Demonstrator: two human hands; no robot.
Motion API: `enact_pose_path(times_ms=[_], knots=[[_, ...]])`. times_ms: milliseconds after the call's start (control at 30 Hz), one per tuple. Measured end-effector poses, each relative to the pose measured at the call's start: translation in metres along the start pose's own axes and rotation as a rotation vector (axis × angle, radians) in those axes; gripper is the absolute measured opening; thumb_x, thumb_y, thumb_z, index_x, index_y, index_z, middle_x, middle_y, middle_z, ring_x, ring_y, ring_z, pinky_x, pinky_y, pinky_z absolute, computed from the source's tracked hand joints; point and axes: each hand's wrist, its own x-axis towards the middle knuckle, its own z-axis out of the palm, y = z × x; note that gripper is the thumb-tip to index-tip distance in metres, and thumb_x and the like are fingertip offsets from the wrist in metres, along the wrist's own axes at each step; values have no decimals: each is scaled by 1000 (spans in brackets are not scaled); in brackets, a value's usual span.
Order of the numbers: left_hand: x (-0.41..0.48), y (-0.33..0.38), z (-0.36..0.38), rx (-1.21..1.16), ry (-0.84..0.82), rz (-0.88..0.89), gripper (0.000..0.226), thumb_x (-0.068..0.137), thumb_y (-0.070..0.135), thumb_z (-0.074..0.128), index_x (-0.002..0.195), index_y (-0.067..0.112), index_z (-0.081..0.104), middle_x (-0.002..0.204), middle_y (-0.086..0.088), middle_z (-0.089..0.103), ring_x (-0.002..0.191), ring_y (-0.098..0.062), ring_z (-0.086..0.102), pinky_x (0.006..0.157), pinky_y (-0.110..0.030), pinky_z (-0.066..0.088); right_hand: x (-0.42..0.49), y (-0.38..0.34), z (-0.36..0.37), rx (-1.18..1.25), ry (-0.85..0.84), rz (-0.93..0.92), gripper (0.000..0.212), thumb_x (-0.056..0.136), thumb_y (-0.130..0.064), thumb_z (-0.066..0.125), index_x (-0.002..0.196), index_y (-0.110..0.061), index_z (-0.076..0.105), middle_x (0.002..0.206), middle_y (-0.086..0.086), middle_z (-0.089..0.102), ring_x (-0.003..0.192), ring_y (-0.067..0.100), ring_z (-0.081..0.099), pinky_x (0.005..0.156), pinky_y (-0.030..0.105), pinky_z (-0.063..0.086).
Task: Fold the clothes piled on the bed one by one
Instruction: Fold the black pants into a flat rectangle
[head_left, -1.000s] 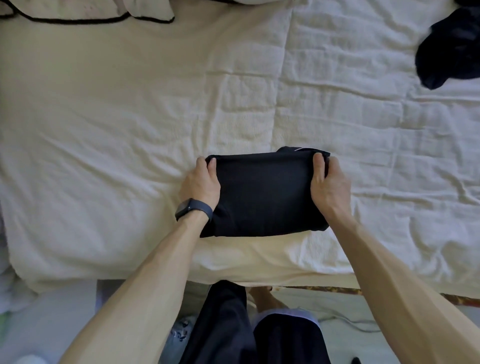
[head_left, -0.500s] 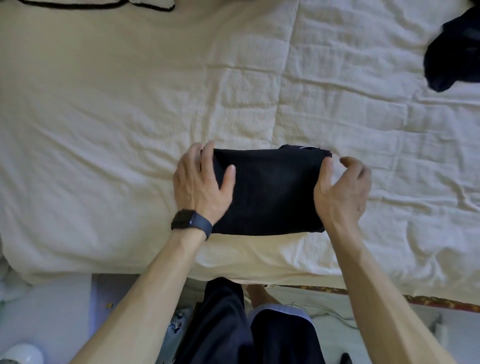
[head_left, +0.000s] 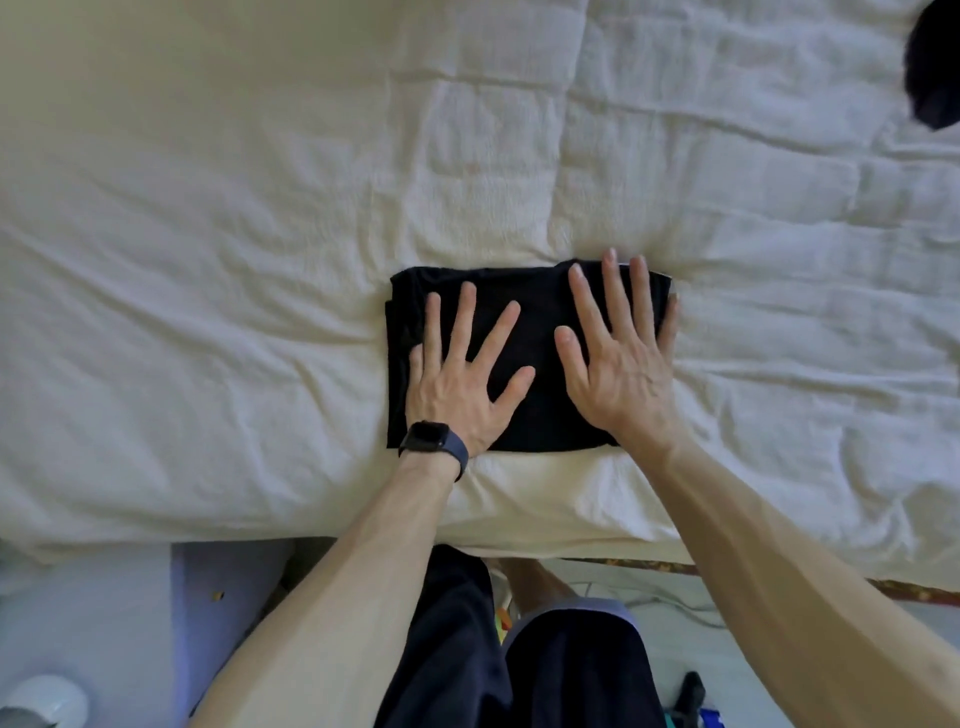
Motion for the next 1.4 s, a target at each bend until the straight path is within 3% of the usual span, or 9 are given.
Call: enact_pose_path(times_ms=[200,500,633,733,800,933,1033,1167,1400], knots=[[4,-27,-9,20,42,-343,65,100,65,14,159,41,1,169,-6,-3,154,-34,0,122,-60,7,-2,0,9,65,5,94,69,103,-58,28,164,-32,8,172,4,0,157,21,-11,123,61,-4],[7,-26,-16,85,-37,-448,75,97,70,9,159,33,-9,169,5,-6,155,-20,-2,123,-55,4,8,7,2,249,-75,613,83,98,-70,15,162,-25,-12,171,-3,-15,156,13,-18,125,53,-10],[11,-15,-36,-4,-35,-491,66,100,64,24,159,41,4,165,2,15,146,-27,25,113,-50,26,9,10,-18,255,-194,569,77,100,-65,9,162,-25,-13,170,-3,-16,156,15,-17,125,52,-11],[14,-15,-62,-195,68,-578,63,98,51,46,154,45,17,138,-5,48,113,-32,52,88,-47,46,5,7,-42,266,-191,589,81,99,-70,17,164,-25,2,171,1,2,157,22,1,126,48,3],[14,-26,-74,-530,69,-721,70,93,45,60,149,39,18,122,-2,59,106,-29,61,81,-40,52,-3,12,-57,429,-143,676,81,93,-73,38,157,-26,25,159,4,34,146,26,32,115,44,31],[18,-61,-80,-939,-208,-917,44,86,41,75,120,17,61,108,2,70,97,-23,67,73,-30,52,-16,26,-74,968,-244,969,62,78,-59,75,124,-25,53,119,-5,64,107,20,65,91,45,56],[17,-80,-81,-1119,-350,-868,24,87,35,76,104,19,72,104,-4,75,84,-19,65,60,-27,42,-14,39,-72,1079,-340,939,54,84,-42,81,124,-18,53,118,4,66,102,27,69,90,51,59],[16,-86,-82,-1250,-475,-807,23,90,32,74,106,15,72,100,1,78,98,-21,72,76,-28,56,-7,49,-78,1215,-476,836,42,87,-32,80,121,-15,63,108,4,73,79,17,71,73,37,55],[3,-81,-81,-1456,-375,-774,35,94,20,69,128,19,59,117,-1,72,101,-18,72,68,-29,59,-17,45,-77,1295,-482,738,35,97,-22,69,120,-47,62,111,-5,76,100,17,74,73,40,59]])
